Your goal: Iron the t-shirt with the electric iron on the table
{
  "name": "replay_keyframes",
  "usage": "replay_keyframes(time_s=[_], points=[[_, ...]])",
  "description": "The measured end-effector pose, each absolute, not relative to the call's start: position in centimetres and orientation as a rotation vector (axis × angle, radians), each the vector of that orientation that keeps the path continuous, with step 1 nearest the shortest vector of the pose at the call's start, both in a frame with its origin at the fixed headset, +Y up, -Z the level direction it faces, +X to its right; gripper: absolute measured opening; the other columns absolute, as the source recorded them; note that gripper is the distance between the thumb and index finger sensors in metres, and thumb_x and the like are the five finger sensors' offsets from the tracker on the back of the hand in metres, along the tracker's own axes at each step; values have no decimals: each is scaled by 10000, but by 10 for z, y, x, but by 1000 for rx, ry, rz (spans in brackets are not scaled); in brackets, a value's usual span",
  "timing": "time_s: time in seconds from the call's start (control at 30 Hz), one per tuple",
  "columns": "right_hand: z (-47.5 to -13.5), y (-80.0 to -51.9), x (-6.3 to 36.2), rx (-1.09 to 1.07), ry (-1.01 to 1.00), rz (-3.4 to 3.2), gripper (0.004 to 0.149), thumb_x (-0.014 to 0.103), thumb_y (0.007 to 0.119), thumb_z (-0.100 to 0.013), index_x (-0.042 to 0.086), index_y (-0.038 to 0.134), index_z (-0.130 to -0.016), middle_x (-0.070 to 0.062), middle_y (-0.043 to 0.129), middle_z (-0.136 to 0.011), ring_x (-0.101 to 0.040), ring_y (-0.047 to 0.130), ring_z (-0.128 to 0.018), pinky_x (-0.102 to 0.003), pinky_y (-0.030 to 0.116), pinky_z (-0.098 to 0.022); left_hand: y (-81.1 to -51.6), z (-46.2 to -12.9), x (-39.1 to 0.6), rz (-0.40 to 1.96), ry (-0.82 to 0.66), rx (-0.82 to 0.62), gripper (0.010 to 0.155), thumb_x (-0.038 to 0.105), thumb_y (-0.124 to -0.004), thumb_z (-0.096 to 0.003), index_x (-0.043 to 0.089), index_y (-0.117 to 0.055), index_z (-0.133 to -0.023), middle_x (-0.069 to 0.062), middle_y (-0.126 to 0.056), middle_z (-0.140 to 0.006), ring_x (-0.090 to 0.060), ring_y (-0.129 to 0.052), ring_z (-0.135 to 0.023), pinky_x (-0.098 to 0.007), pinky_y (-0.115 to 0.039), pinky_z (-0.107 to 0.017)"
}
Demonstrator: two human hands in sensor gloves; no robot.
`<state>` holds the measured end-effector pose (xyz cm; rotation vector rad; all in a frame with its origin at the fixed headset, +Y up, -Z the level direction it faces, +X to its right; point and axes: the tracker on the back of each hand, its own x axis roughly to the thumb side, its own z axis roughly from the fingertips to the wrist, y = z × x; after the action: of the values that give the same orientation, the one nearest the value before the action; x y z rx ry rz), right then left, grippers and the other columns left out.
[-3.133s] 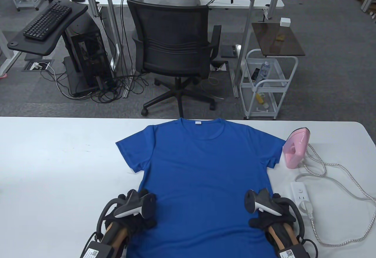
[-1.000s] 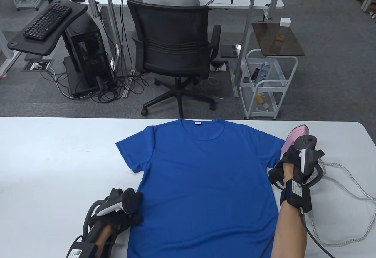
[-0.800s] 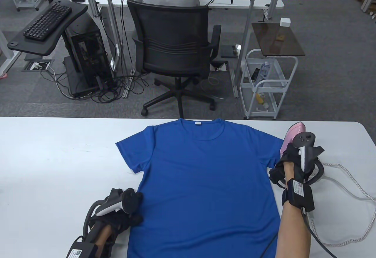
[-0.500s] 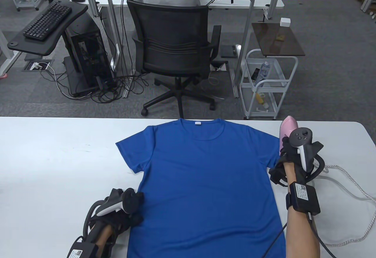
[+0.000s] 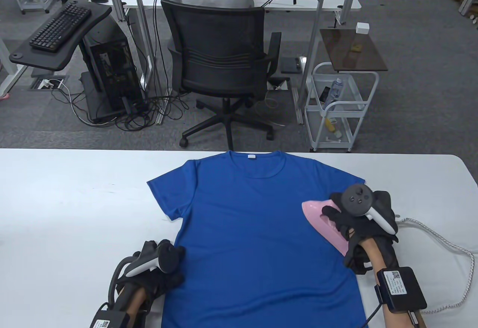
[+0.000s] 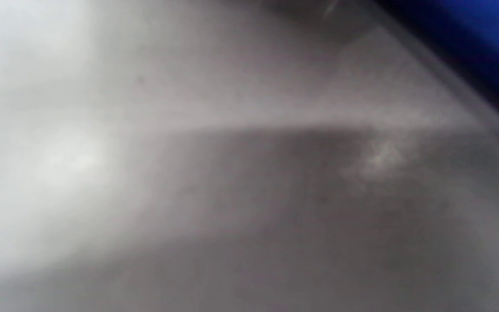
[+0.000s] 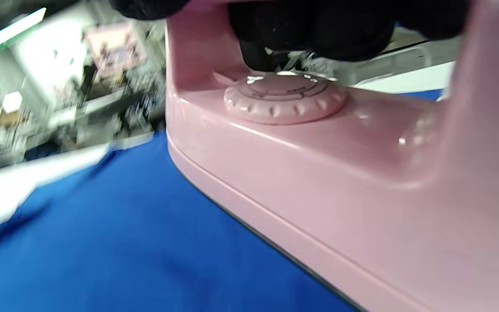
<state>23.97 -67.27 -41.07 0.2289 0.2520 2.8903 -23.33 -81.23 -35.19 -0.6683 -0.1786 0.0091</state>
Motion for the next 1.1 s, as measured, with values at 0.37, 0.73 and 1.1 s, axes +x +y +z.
replay_keyframes(time_s=[0.37, 0.73, 1.1], points=[[-365, -723, 217, 517, 411, 2950, 674, 470, 642, -410, 115, 685, -981, -150, 846, -783, -362, 921, -579, -553, 781, -473, -813, -350, -232, 3, -174, -674, 779, 600, -477, -438, 420, -24, -1046, -36, 56, -1120, -441, 3, -1046, -655, -189, -734], [-321, -724, 227, 603, 623, 2821, 683, 466, 628, -419, 111, 666, -1001, -160, 819, -825, -379, 888, -609, -553, 752, -496, -813, -349, -231, -9, -174, -664, 777, 605, -464, -434, 424, -18, -1044, -31, 56, -1119, -435, 1, -1048, -651, -191, -736], [-305, -722, 223, 703, 674, 2808, 675, 466, 657, -416, 106, 698, -986, -163, 838, -818, -385, 909, -605, -553, 770, -488, -814, -348, -232, -4, -178, -658, 775, 604, -457, -433, 423, -17, -1044, -32, 59, -1119, -434, 4, -1047, -651, -185, -733]])
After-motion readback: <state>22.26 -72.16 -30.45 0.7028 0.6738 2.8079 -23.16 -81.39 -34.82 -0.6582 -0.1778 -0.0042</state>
